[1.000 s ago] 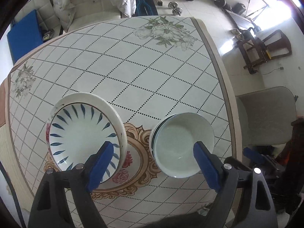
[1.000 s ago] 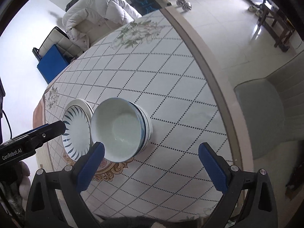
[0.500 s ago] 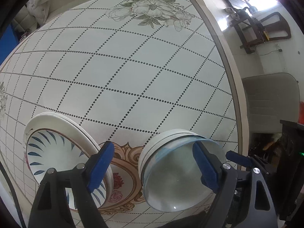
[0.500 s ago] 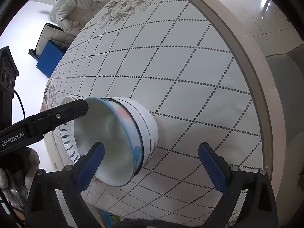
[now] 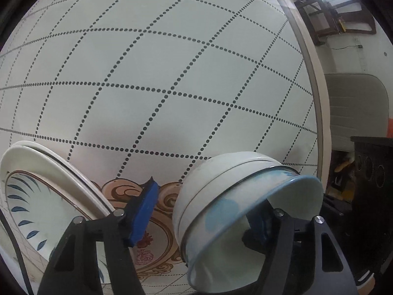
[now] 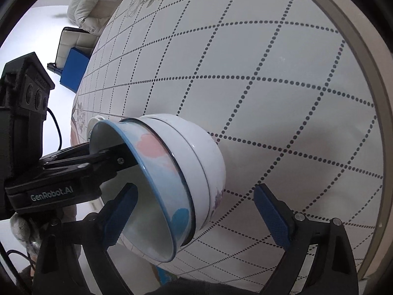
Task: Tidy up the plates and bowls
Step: 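Lift the bowl stack with both grippers toward the plate stack, then carry the tilted bowl stack with both grippers over the plate stack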
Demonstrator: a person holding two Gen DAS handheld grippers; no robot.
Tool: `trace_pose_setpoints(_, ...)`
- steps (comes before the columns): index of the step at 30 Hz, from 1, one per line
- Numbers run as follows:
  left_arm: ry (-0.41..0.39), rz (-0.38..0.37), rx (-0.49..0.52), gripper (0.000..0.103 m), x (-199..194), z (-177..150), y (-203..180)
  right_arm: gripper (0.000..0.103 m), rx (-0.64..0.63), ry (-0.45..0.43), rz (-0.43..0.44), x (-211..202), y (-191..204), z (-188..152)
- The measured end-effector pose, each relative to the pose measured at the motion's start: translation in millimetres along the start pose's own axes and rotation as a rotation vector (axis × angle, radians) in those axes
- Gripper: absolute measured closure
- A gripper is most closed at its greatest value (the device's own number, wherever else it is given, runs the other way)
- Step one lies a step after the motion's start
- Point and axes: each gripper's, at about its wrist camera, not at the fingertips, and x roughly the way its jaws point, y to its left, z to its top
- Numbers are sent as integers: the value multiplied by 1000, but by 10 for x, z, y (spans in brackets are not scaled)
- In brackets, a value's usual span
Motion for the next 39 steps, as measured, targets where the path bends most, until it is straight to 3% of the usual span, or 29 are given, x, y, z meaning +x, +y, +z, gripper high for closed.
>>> trace_pose_setpoints(6,26,-144,-42,40,74,7,140,14,37,31,78,209,-65,61)
trace_pose_setpoints(9,27,-184,-71,41,68,21,233,25,56,41,133,305,-77,90)
trace_pose_setpoints(13,9,-196,-97,44,10,0,313,41,81,36,126,381,-82,105)
trace_pose_setpoints(16,-6,-188,-107,46,-54,-5,347,46,100,28,155,374,-140,95)
trace_pose_setpoints(23,-22,-171,-116,51,-45,-43,292,49,63,23,160,315,-135,52)
trace_pose_setpoints(39,-38,-179,-115,51,-134,-106,175,49,37,20,184,200,-255,-3)
